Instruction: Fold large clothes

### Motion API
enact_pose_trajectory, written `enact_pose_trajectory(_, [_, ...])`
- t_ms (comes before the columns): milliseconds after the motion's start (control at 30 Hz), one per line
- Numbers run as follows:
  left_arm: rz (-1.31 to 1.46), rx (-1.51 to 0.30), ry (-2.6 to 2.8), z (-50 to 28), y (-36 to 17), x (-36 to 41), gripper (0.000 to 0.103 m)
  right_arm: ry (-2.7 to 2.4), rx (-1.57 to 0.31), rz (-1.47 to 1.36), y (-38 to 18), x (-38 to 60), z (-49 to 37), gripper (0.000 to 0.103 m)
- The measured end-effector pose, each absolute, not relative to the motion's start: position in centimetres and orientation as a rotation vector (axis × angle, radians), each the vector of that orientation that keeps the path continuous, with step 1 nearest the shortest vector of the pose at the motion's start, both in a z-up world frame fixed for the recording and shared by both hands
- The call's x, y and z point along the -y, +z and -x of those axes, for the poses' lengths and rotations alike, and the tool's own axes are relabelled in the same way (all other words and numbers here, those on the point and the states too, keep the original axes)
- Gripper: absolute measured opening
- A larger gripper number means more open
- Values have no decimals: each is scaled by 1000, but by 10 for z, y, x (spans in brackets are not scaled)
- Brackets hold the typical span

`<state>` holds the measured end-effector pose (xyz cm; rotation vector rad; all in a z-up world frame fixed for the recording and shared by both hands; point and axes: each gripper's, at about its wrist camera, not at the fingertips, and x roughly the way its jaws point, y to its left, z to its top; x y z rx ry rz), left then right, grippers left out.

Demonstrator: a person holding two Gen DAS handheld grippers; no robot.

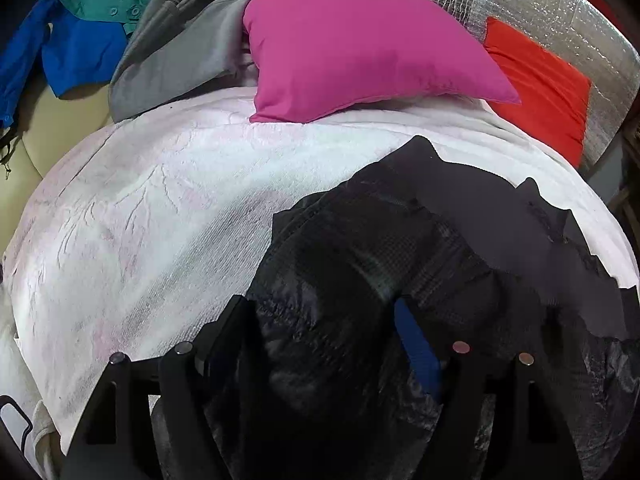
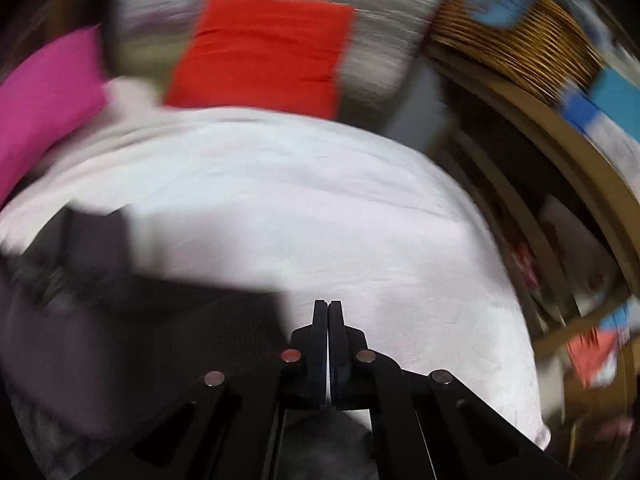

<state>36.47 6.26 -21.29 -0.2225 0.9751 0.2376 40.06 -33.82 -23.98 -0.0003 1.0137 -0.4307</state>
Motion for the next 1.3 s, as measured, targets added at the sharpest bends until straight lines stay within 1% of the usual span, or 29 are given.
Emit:
enact_pose_trajectory(67, [227, -976, 234, -364, -212, -64, 76, -404, -1017, -159, -244, 363, -387, 0])
enact_pose_trajectory(167, [254, -970, 226, -362, -208, -68, 76, -220, -944, -331, -231, 371, -362, 2])
enact_pose_trajectory(200, [259, -966, 223, -362, -207, -69, 76, -181, -934, -358, -225, 369, -357, 8])
enact_pose_trajectory(267, [274, -956, 219, -361, -202, -74, 76, -146, -936, -385, -216, 366, -353, 60])
enact_pose_trajectory(300, [282, -954, 222, -361, -201, -77, 76, -139, -924, -408, -212, 364, -350, 99])
enact_pose_trajectory(367, [306, -944, 228, -359, -198, -87, 76, -136, -921, -368, -211, 358, -357, 100])
enact_pose_trajectory(400, [312, -943, 232, -358, -197, -91, 76, -152, -931, -336, -213, 352, -360, 99])
enact_pose_trajectory(467, [327, -940, 241, -358, -196, -101, 76, -161, -1035, -263, -230, 341, -376, 93])
enact_pose_trajectory(500, [330, -941, 243, -358, -196, -104, 76, -166, -1102, -230, -242, 337, -383, 79])
enact_pose_trajectory(533, [330, -949, 240, -359, -198, -107, 76, -177, -1152, -197, -252, 331, -389, 58])
enact_pose_trajectory(567, [326, -958, 234, -361, -199, -108, 76, -189, -1190, -152, -262, 325, -393, 54])
enact_pose_trajectory(600, [317, -970, 227, -363, -201, -108, 76, -200, -1176, -110, -263, 319, -393, 49])
enact_pose_trajectory(633, [310, -974, 224, -363, -203, -107, 76, -200, -1163, -89, -262, 315, -393, 32])
enact_pose_trajectory(700, [285, -972, 207, -364, -202, -103, 76, -242, -1097, -87, -245, 314, -389, 21])
enact_pose_trajectory(800, [240, -955, 180, -364, -197, -93, 76, -323, -978, -98, -218, 322, -385, 18])
enact_pose_trajectory(867, [190, -959, 168, -365, -199, -85, 76, -348, -998, -120, -225, 330, -388, 18])
enact_pose_trajectory(933, [128, -997, 148, -369, -207, -73, 76, -405, -1094, -108, -258, 339, -395, 18])
enact_pose_trajectory(1000, [80, -993, 150, -369, -212, -65, 76, -401, -1117, -215, -277, 349, -392, 20])
enact_pose_trajectory(1033, [62, -984, 155, -369, -211, -63, 76, -392, -1088, -260, -275, 352, -387, 26])
enact_pose_trajectory(1067, [37, -975, 159, -368, -209, -60, 76, -347, -1027, -352, -266, 357, -378, 30])
enact_pose_trajectory(1133, [24, -955, 153, -365, -205, -58, 76, -305, -971, -439, -252, 362, -365, 77])
enact_pose_trajectory(1167, [23, -929, 146, -362, -202, -56, 76, -308, -934, -462, -245, 361, -358, 80])
enact_pose_trajectory(1300, [-21, -836, 147, -351, -188, -48, 76, -277, -789, -476, -203, 351, -314, 80])
